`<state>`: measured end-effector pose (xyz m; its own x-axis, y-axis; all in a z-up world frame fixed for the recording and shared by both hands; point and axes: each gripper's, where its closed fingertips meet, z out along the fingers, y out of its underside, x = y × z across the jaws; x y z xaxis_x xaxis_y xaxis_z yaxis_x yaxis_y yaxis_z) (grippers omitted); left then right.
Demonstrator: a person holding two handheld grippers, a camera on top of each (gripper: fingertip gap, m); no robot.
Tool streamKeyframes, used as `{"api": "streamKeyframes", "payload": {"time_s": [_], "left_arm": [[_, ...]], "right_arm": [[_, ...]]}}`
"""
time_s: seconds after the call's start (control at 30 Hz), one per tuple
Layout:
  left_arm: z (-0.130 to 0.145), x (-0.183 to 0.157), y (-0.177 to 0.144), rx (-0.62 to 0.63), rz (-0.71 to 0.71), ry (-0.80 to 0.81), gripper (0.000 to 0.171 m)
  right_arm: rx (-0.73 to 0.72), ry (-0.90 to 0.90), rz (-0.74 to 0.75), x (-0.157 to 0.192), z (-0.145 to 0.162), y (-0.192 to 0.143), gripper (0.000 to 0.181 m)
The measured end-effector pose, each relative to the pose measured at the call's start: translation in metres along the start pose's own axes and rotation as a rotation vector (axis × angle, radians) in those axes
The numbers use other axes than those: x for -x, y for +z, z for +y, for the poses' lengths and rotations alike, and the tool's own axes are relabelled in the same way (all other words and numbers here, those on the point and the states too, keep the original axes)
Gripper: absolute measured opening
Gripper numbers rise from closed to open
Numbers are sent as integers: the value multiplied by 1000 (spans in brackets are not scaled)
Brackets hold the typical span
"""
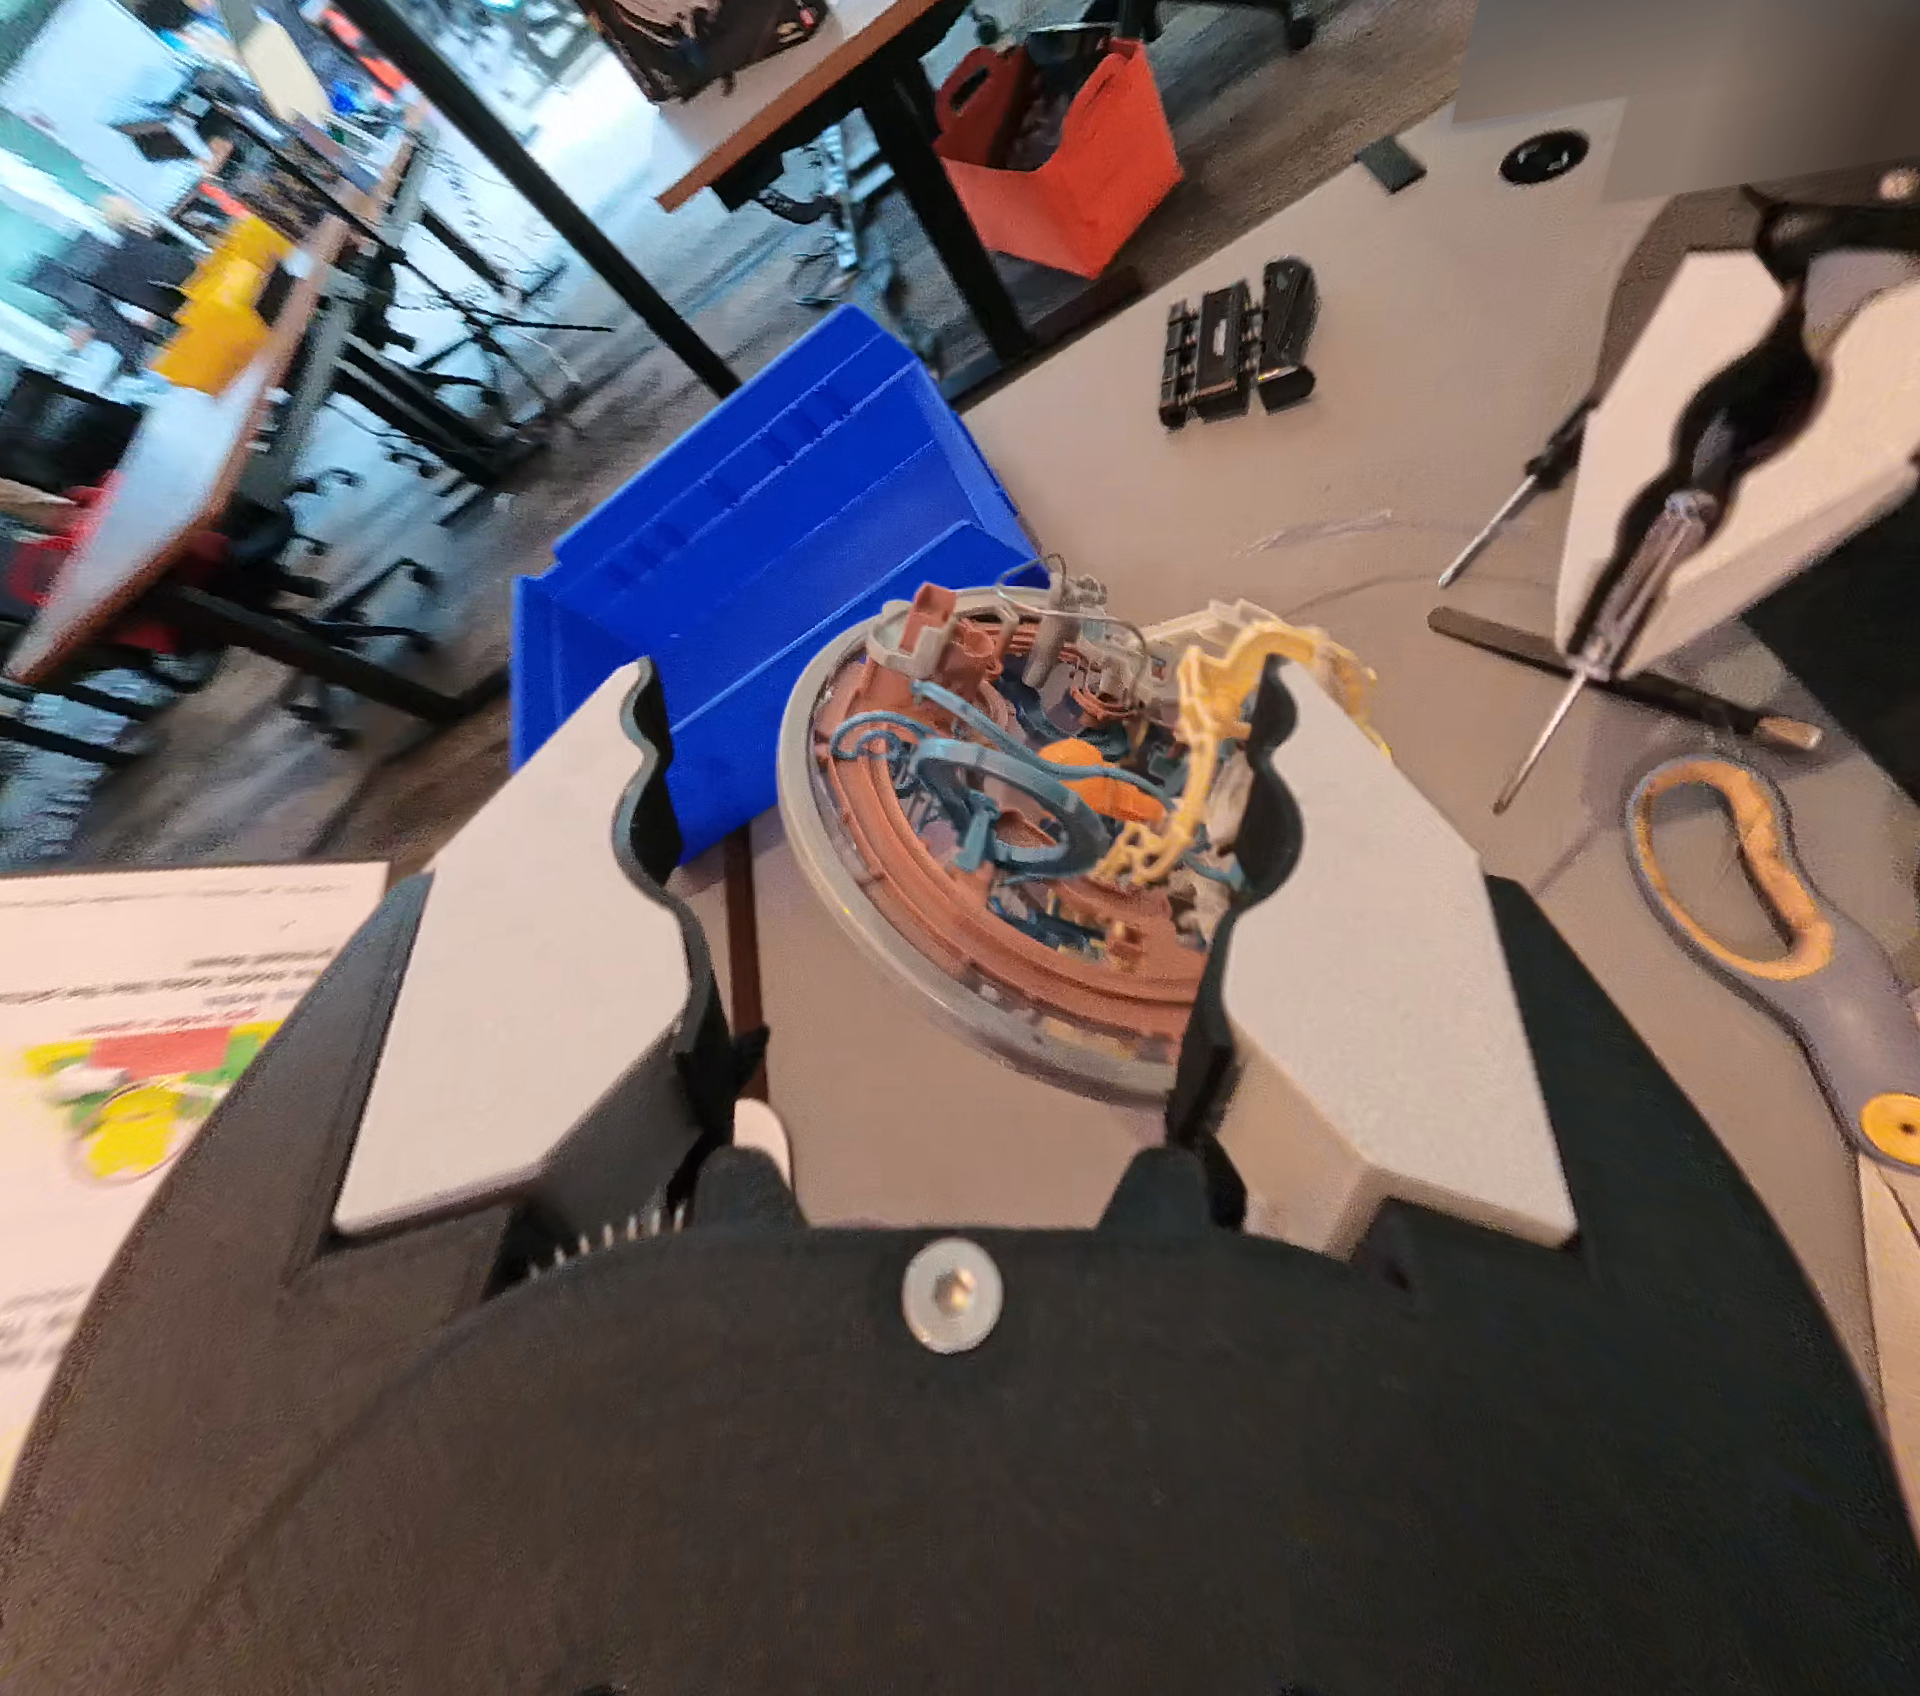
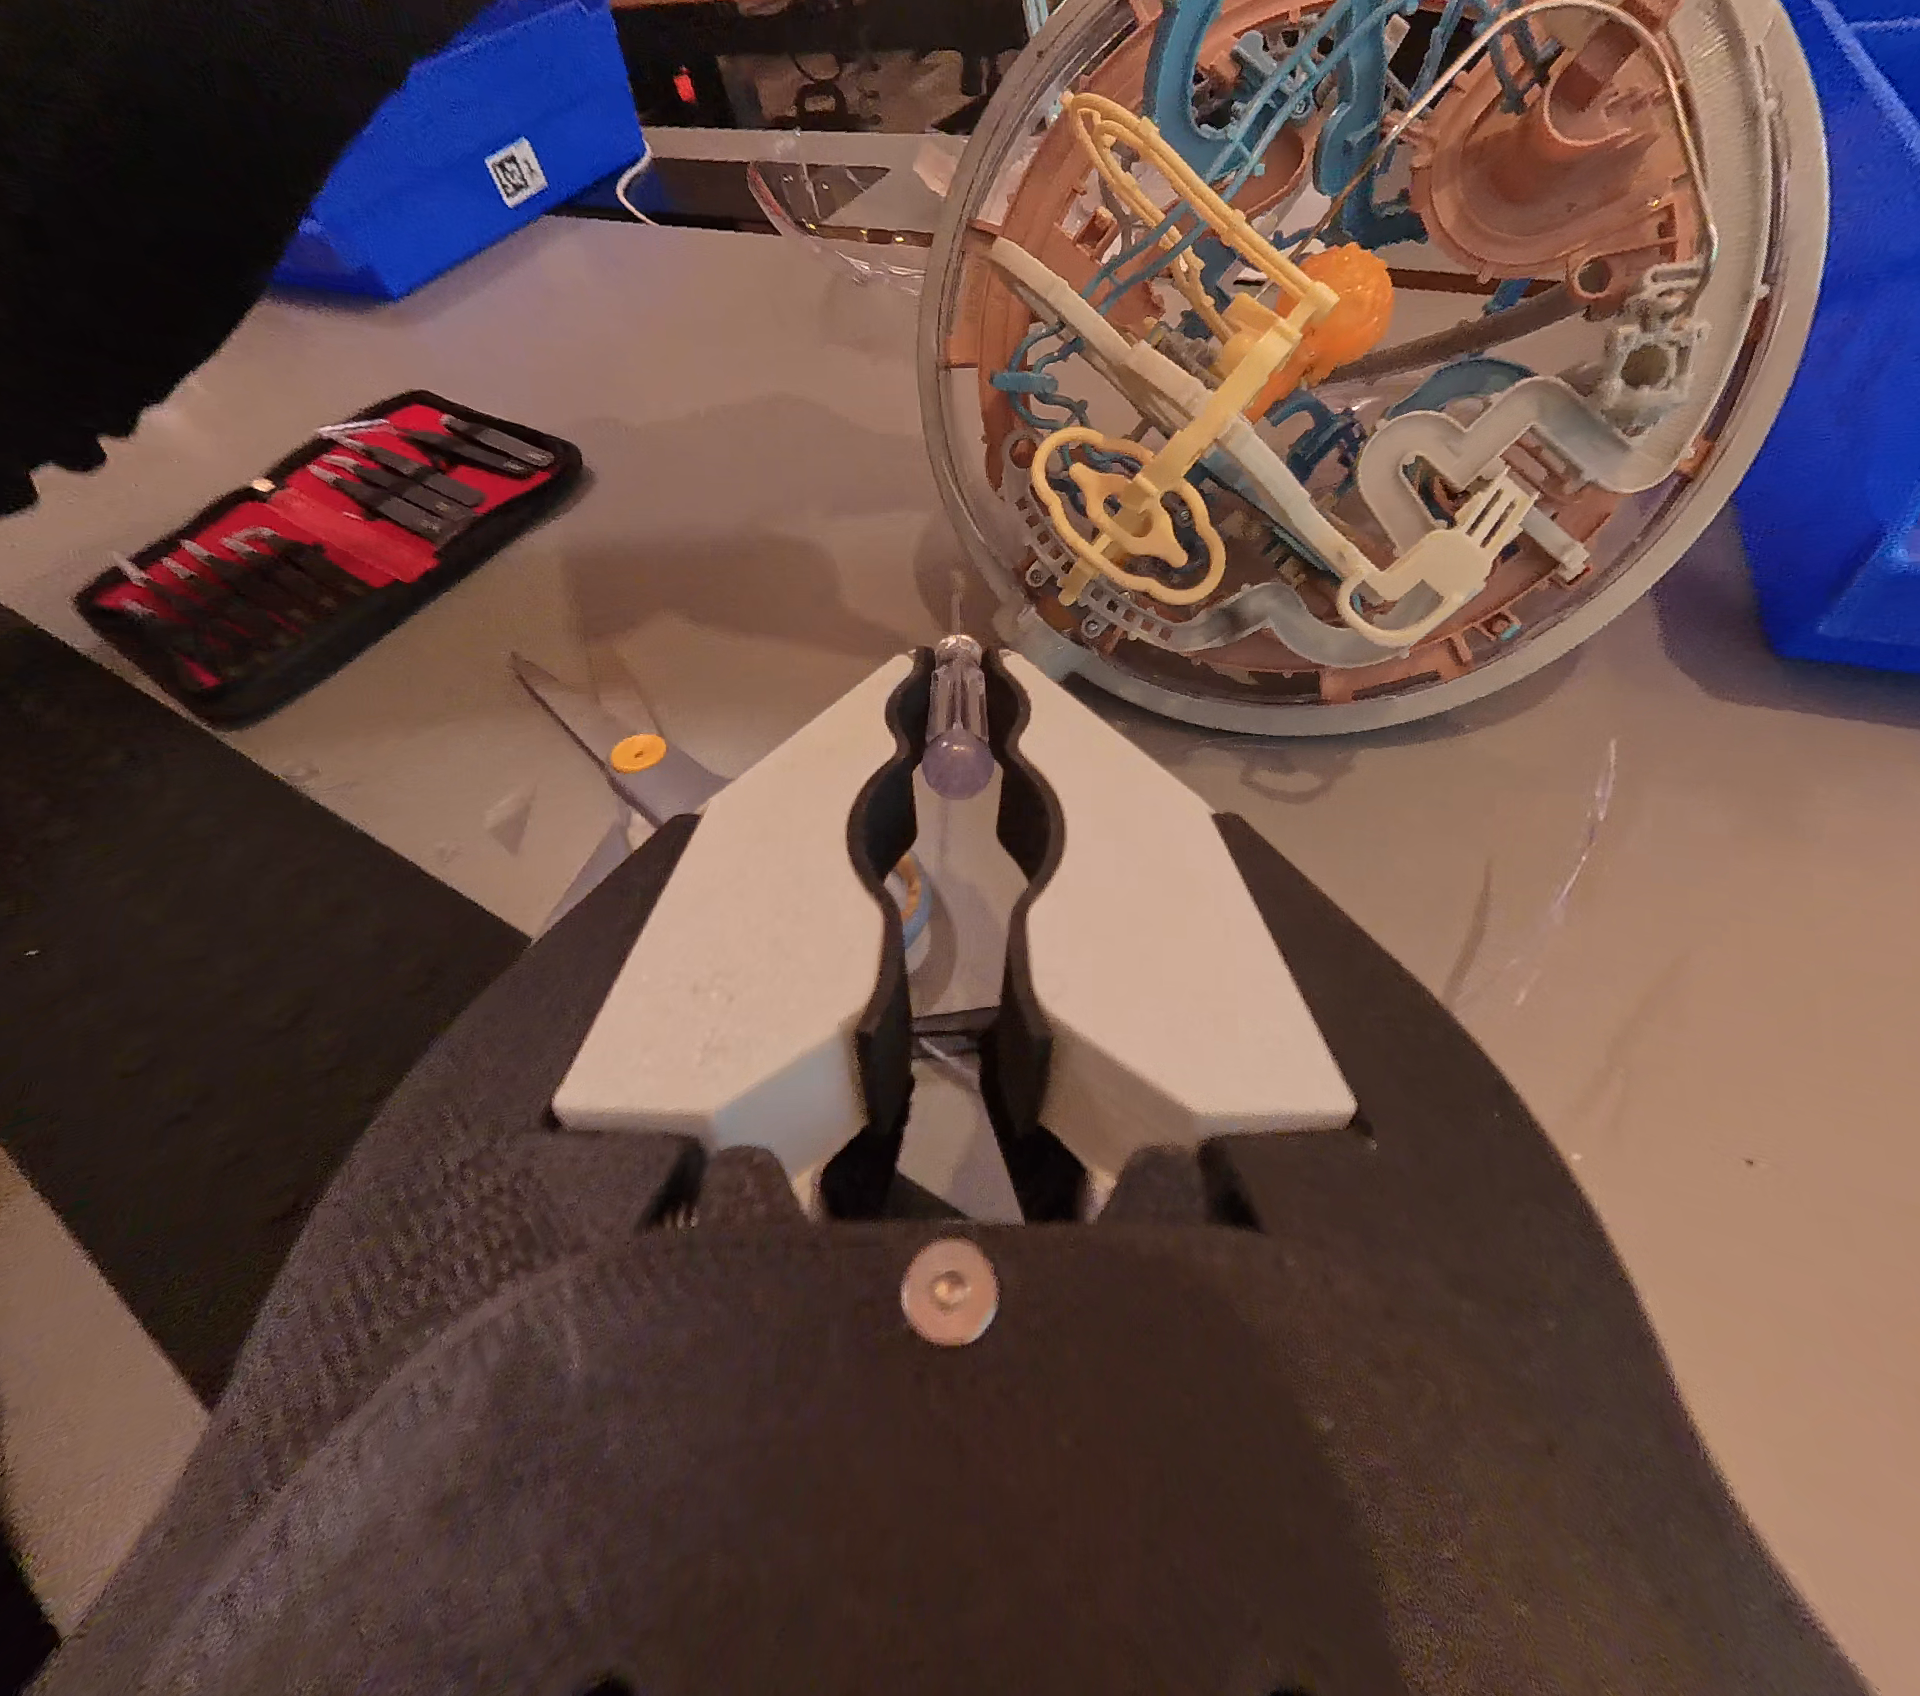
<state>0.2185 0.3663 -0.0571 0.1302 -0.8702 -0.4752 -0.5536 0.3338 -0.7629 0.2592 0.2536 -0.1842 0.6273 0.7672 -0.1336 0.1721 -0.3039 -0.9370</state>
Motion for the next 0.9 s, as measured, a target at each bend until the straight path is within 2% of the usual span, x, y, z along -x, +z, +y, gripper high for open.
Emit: {"api": "streamKeyframes", "payload": {"time_s": [0.1, 0.23, 0.3, 0.43, 0.5, 0.53, 0.9], "left_arm": [[7, 17, 26, 19, 130, -95, 128], [25, 17, 56, 116, 331, -164, 139], [35, 16, 68, 172, 403, -167, 139], [52, -2, 81, 289, 604, -240, 126], [67, -7, 90, 376, 617, -238, 126], [69, -11, 95, 382, 617, -240, 132], [53, -27, 105, 337, 545, -328, 133]], "right_arm": [[-1, -10, 7, -1, -1, 5, 7], [1, 3, -2, -3, 3, 7, 7], [-2, 5, -7, -3, 3, 6, 7], [-17, 35, -23, -5, 2, 5, 7], [-27, 49, -25, -7, 1, 4, 7], [-31, 54, -27, -7, 0, 3, 7], [-14, 8, -15, -9, -2, -3, 8]]}}
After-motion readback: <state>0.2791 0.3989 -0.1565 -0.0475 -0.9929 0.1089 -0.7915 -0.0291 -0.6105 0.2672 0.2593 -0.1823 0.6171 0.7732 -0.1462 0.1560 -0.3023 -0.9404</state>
